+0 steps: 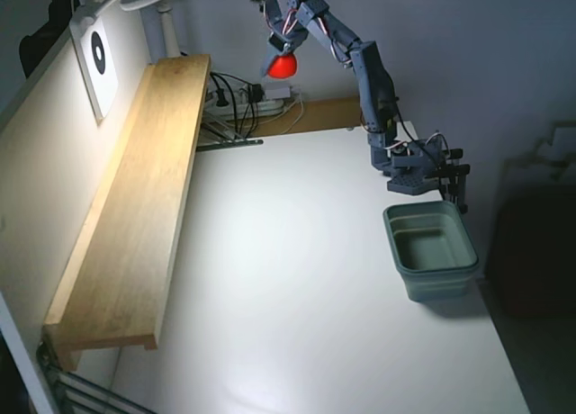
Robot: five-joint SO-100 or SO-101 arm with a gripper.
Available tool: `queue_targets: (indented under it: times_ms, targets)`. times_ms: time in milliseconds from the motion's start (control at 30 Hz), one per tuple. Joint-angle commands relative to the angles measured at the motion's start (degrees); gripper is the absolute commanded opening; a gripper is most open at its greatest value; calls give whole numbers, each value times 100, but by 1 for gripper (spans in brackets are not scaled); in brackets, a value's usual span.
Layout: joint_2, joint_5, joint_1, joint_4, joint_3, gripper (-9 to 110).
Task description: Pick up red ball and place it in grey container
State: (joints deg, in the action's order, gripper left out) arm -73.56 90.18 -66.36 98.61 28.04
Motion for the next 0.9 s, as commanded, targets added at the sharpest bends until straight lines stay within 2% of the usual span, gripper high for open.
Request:
queue_targets:
  times_ms: [0, 867]
  targets:
    - [-132, -18, 494, 99, -245, 23]
    - [-132, -18, 4970, 99, -245, 23]
